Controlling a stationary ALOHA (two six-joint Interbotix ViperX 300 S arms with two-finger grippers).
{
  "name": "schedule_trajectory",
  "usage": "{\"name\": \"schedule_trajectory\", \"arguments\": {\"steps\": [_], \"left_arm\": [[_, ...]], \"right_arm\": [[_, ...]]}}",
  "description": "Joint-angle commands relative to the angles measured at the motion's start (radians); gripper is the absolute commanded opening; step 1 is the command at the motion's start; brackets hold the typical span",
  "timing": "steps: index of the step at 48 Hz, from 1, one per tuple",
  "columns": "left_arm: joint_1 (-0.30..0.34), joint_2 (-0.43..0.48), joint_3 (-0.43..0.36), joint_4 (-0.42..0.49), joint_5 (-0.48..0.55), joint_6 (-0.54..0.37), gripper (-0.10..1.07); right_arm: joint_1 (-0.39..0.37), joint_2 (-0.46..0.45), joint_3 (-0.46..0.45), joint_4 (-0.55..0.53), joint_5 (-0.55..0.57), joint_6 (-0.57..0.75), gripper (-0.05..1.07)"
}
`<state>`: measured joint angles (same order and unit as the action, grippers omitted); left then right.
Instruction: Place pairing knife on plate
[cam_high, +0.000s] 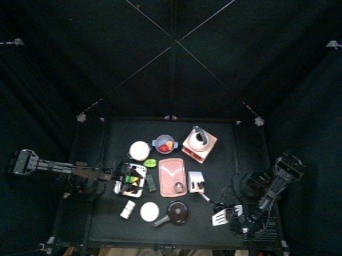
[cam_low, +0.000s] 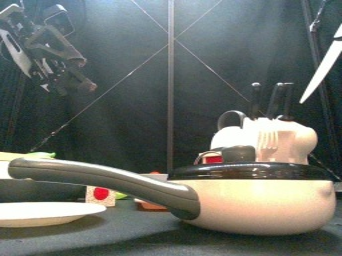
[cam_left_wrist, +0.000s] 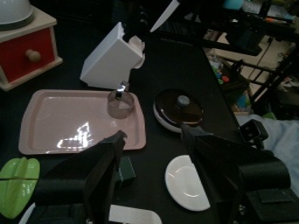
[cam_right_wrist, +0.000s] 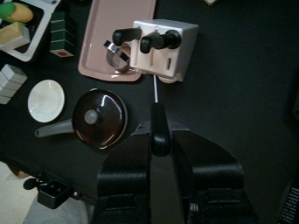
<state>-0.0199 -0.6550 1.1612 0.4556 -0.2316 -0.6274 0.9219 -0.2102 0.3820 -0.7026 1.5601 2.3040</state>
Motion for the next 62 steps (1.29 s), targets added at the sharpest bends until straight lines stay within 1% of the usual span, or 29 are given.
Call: {"name": "schedule_trajectory", "arguments": {"steps": [1,12,21,25,35,46,49,55,62], "left_arm": [[0.002,-0.002,-0.012,-0.002,-0.009,0.000,0.91],[0.002,-0.003,-0.012,-0.002,-0.009,0.000,0.91],[0.003,-0.003,-0.012,-0.002,-0.009,0.000,0.91],[0.003,-0.002,-0.012,-0.002,-0.009,0.000,0.91],[0.003,-0.003,-0.012,-0.002,-0.009,0.000,0.91],[0.006,-0.002,-0.009,0.000,-0.009,0.000,0.91],[0.006,-0.002,-0.009,0.000,-0.009,0.000,0.91],[0.008,-0.003,-0.008,-0.002,-0.009,0.000,0.91],[0.009,-0.002,-0.008,-0.002,-0.009,0.000,0.91]], "right_arm": [[0.008,-0.029,-0.028,-0.041,-0.009,-0.003,0.46],[0.006,-0.029,-0.012,-0.167,-0.080,-0.003,0.46],[-0.037,-0.035,0.023,-0.232,-0.172,-0.005,0.46],[-0.080,-0.046,0.049,-0.233,-0.235,-0.005,0.46],[-0.158,-0.091,0.120,-0.262,-0.382,-0.008,0.46],[-0.241,-0.169,0.175,-0.324,-0.459,-0.043,0.46],[-0.268,-0.192,0.183,-0.331,-0.474,-0.072,0.46],[-0.348,-0.232,0.187,-0.324,-0.532,-0.163,0.46],[-0.469,-0.264,0.199,-0.284,-0.637,-0.272,0.46]]}}
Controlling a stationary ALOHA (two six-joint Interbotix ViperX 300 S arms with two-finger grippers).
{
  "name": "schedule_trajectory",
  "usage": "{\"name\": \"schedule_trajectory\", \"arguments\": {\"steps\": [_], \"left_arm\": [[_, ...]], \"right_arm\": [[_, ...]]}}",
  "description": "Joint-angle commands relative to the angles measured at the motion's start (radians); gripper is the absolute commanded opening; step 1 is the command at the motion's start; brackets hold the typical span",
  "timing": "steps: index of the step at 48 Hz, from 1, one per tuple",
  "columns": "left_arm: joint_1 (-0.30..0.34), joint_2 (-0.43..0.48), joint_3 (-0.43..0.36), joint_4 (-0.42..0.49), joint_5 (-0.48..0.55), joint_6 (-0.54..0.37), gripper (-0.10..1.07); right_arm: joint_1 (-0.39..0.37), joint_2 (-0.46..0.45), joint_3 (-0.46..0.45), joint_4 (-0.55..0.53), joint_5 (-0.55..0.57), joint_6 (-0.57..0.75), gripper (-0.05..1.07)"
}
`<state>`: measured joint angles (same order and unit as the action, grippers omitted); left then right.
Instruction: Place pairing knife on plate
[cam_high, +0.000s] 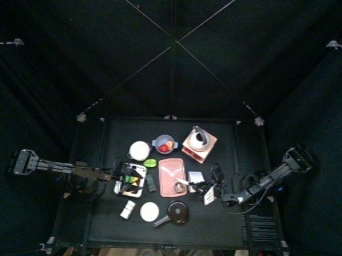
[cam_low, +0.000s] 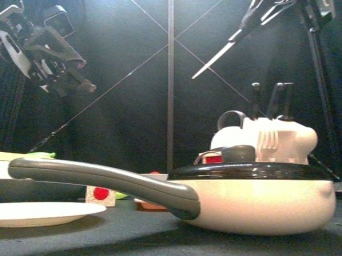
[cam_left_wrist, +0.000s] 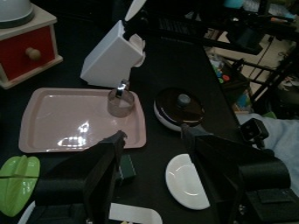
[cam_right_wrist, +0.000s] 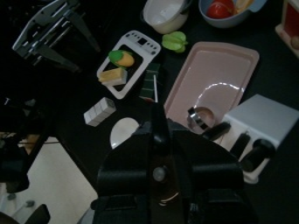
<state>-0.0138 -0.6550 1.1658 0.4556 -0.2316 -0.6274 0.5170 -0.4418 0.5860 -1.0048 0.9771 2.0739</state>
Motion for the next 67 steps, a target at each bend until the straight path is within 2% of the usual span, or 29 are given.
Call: {"name": "schedule_trajectory", "arguments": {"steps": [1,17,22,29,51,67], "left_arm": [[0.002,-0.002,-0.011,-0.002,-0.009,0.000,0.91],[0.005,-0.003,-0.008,0.000,-0.009,0.002,0.91],[0.005,-0.003,-0.008,-0.002,-0.009,0.002,0.91],[0.008,-0.002,-0.006,0.000,-0.009,0.002,0.91],[0.015,-0.002,-0.003,-0.002,-0.009,0.000,0.91],[0.017,-0.002,-0.002,-0.002,-0.009,0.002,0.91]], "right_arm": [[-0.081,-0.037,0.002,0.028,-0.071,-0.055,0.46],[-0.433,-0.086,0.155,0.227,-0.469,-0.295,0.46],[-0.525,-0.084,0.201,0.273,-0.578,-0.348,0.46],[-0.603,-0.057,0.233,0.302,-0.667,-0.382,0.46],[-0.638,0.075,0.196,0.255,-0.753,-0.382,0.47],[-0.658,0.196,0.138,0.250,-0.761,-0.383,0.47]]}}
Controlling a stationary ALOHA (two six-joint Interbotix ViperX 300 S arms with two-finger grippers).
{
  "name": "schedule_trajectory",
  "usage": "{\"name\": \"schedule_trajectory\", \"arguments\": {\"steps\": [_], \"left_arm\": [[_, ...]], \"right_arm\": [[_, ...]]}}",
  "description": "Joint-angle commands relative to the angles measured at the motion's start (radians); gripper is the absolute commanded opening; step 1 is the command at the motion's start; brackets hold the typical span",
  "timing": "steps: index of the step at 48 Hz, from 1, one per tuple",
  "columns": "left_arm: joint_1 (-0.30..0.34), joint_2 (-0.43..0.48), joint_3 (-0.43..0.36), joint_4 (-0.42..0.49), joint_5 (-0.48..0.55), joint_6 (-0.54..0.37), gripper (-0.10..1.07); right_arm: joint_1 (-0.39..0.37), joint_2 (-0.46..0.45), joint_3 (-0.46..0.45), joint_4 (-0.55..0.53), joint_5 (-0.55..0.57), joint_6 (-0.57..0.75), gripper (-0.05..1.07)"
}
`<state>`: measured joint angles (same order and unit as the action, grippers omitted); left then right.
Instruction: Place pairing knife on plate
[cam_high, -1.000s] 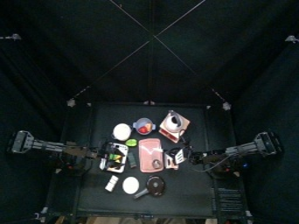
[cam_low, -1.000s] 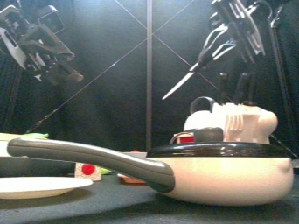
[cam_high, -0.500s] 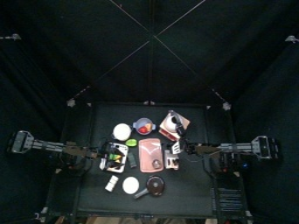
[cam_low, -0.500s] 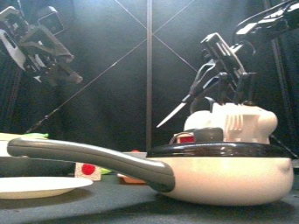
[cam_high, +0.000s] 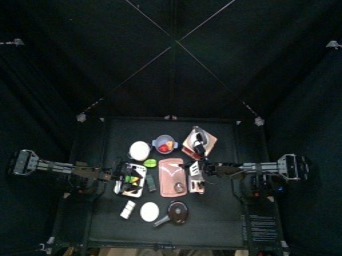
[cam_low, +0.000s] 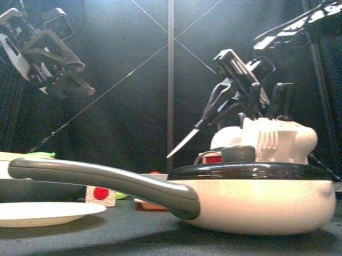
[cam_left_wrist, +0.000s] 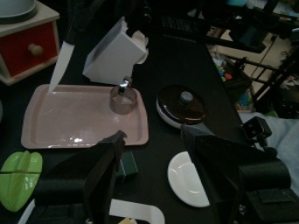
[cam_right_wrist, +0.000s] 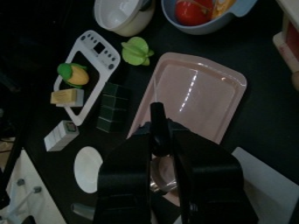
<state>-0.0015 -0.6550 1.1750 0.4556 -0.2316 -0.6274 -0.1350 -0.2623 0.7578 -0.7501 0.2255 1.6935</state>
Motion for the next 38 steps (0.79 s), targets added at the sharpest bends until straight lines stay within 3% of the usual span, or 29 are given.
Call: {"name": "schedule_trajectory", "arguments": {"steps": [1,25,38], "left_arm": [[0.003,-0.002,-0.011,-0.002,-0.009,0.002,0.91],[0.005,-0.002,-0.009,-0.002,-0.009,0.002,0.91],[0.003,-0.003,-0.008,0.000,-0.009,0.000,0.91]], "right_arm": [[-0.008,0.025,-0.035,-0.005,-0.011,-0.003,0.47],[-0.018,0.163,-0.086,-0.032,-0.094,-0.002,0.48],[-0.034,0.212,-0.104,-0.043,-0.094,-0.002,0.59]]}}
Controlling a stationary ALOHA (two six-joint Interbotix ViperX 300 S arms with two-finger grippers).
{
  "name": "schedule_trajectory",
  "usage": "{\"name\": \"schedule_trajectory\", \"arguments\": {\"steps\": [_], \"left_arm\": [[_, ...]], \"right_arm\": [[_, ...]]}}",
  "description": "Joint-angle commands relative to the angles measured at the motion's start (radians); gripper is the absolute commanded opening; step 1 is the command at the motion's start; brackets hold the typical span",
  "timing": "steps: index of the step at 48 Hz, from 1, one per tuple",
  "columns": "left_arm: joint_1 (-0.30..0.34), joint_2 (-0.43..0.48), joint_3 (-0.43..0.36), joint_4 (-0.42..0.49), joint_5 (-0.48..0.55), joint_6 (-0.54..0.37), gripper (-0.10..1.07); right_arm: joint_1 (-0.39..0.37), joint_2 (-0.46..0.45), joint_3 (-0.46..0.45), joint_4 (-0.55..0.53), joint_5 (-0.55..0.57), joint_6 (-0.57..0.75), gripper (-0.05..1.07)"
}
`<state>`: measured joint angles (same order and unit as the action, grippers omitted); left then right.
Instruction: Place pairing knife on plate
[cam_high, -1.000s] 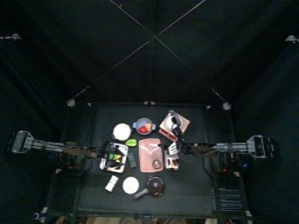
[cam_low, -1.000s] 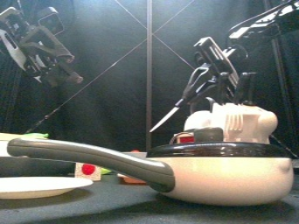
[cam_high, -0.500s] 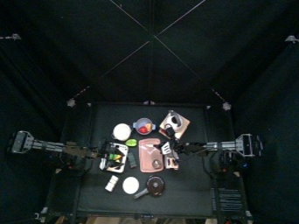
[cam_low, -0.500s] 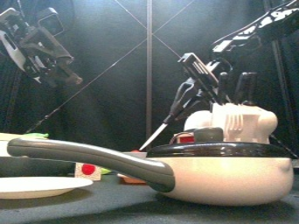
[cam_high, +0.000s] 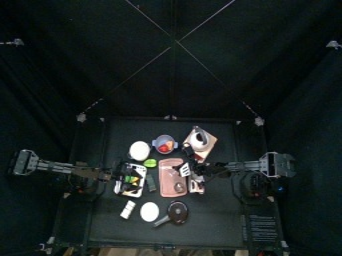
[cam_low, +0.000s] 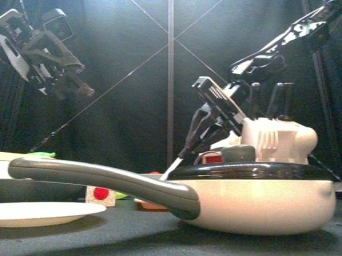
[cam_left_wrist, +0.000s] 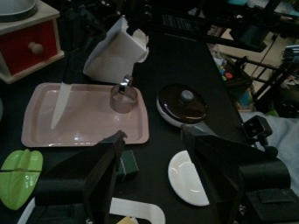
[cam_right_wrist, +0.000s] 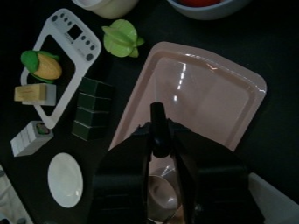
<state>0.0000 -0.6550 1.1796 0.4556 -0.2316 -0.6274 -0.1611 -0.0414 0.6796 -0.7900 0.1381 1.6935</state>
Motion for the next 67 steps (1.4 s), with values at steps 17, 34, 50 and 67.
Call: {"name": "schedule_trajectory", "arguments": {"steps": [17,34,50,67], "left_arm": [[0.003,-0.002,-0.012,-0.002,-0.009,0.000,0.91],[0.002,-0.002,-0.012,-0.002,-0.009,0.000,0.91],[0.002,-0.003,-0.014,-0.002,-0.009,0.000,0.91],[0.000,-0.003,-0.018,-0.002,-0.009,0.000,0.91]], "right_arm": [[-0.003,0.012,-0.037,-0.023,-0.006,-0.002,0.76],[0.000,0.015,-0.067,-0.026,0.046,-0.002,0.82],[0.002,0.015,-0.083,-0.035,0.046,-0.002,0.82],[0.008,0.017,-0.089,-0.035,0.026,-0.002,0.82]]}}
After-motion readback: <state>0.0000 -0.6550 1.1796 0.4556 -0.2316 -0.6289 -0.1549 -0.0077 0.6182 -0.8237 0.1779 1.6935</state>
